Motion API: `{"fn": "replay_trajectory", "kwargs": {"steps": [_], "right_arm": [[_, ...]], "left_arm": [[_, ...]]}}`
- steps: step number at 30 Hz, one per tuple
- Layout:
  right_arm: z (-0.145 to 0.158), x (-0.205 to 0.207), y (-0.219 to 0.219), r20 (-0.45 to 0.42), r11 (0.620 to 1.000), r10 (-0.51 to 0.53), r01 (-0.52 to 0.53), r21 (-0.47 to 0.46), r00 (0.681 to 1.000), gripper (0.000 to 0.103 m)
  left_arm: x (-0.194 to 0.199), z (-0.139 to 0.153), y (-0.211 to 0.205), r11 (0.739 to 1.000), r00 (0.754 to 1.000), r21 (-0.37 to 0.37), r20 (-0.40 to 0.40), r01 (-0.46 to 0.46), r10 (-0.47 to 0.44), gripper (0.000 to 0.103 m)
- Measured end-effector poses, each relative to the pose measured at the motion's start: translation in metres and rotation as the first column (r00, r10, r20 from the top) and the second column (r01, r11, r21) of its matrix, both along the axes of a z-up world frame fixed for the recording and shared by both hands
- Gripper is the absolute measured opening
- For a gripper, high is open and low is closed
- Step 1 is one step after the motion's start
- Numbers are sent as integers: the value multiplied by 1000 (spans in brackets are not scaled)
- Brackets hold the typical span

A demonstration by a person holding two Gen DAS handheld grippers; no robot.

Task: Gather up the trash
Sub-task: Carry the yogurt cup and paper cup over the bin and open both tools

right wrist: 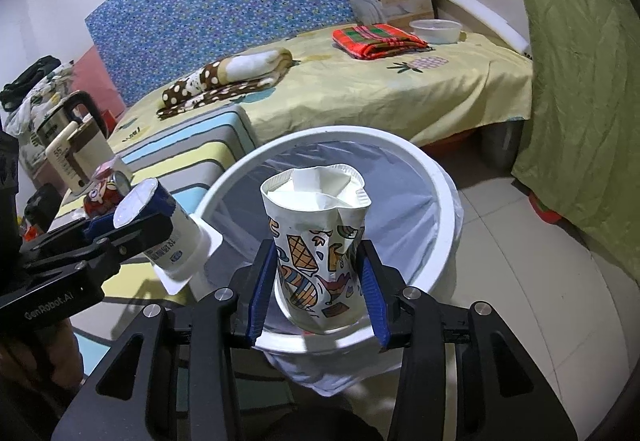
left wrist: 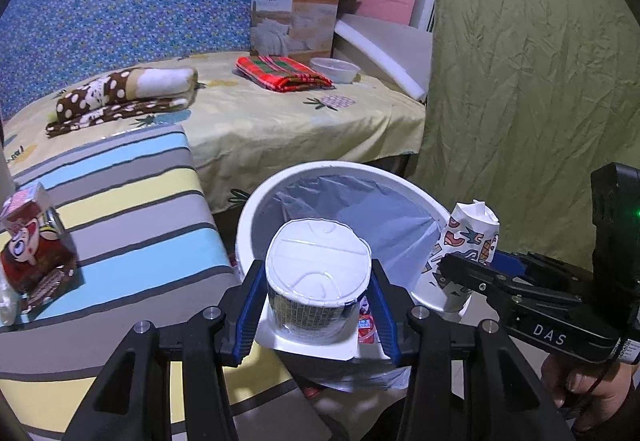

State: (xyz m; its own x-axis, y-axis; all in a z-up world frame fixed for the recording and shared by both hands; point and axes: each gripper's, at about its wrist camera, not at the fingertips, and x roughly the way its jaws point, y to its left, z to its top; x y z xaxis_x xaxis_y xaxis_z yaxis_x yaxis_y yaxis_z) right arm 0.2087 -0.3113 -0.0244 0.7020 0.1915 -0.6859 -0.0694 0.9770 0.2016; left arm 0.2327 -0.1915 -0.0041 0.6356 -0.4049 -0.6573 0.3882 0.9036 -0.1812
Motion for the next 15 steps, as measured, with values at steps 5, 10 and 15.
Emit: {"fn": "replay_trajectory", "kwargs": {"steps": [5, 10, 15], "right_arm": [[-3, 3, -5, -11, 1000, -6, 6, 0, 1000, 46], [-4, 4, -7, -14, 1000, -10, 10, -11, 1000, 47], [-3, 4, -13, -10, 998, -53, 53, -33, 999, 47]], "left_arm": [[6, -6, -6, 1000, 1000, 2, -17, 16, -16, 50], [13, -13, -15, 999, 999, 3, -30, 40, -40, 50], [16, -14, -17, 998, 997, -20, -35, 65, -66, 50]]}}
